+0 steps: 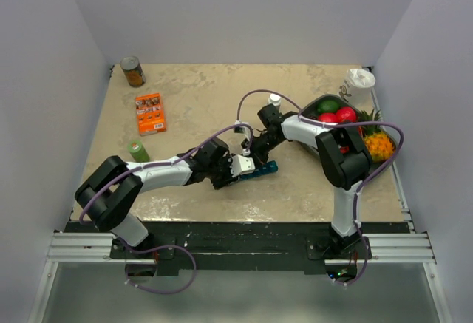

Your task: Sort the pills into containers

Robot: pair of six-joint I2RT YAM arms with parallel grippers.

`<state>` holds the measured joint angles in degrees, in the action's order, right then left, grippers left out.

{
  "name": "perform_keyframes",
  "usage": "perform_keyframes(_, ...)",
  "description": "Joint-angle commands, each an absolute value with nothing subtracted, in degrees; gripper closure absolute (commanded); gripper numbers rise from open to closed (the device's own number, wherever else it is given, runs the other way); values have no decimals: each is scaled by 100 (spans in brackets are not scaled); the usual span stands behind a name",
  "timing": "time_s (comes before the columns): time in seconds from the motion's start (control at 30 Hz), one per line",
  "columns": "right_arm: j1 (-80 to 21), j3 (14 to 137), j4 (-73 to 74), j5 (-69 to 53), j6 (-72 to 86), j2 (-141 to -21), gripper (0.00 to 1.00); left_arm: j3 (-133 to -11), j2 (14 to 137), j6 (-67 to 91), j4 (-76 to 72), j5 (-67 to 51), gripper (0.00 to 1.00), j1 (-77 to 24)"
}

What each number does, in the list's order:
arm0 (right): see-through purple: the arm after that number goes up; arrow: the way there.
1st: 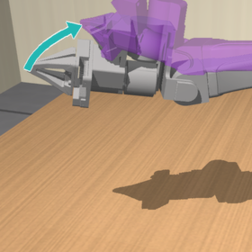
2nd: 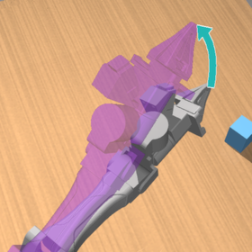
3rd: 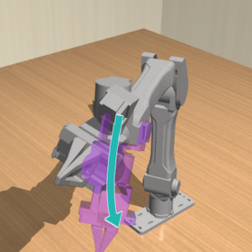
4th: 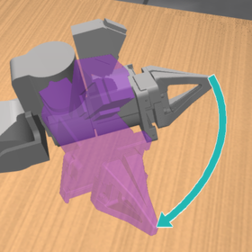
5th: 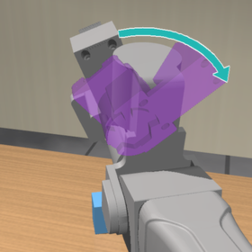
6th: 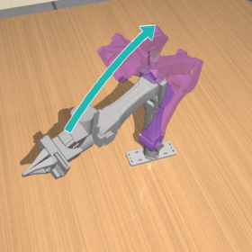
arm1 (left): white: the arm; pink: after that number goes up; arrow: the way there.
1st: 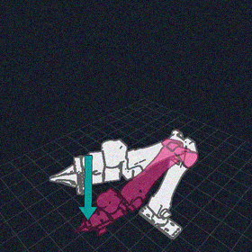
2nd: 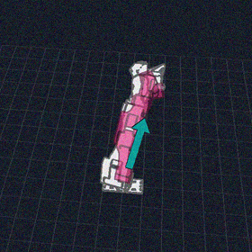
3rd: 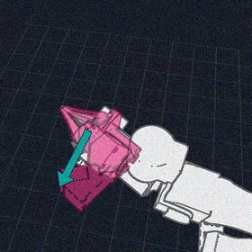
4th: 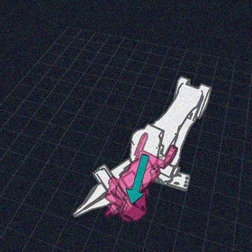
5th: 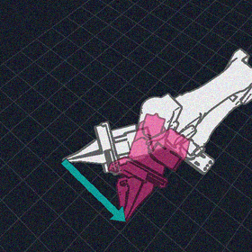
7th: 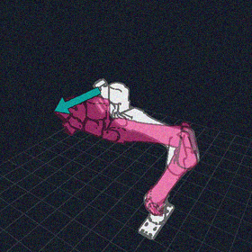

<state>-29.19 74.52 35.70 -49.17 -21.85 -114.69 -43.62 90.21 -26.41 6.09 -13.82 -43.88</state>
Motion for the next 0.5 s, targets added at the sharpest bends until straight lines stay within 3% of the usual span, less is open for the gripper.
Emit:
perform_keyframes(0.0,-2848,7506,3884,-5324,-2838,-11156,87,-4368,9150,-2452,940,-1266,84,-4351)
perform_keyframes(0.2,-2795,7453,3920,-5774,-3094,-10740,87,-4351,9106,-2479,923,-1283,85,-4351)
perform_keyframes(0.47,-2716,7401,3806,-5380,-2857,-10994,88,-4342,9114,-2487,923,-1274,85,-4351)
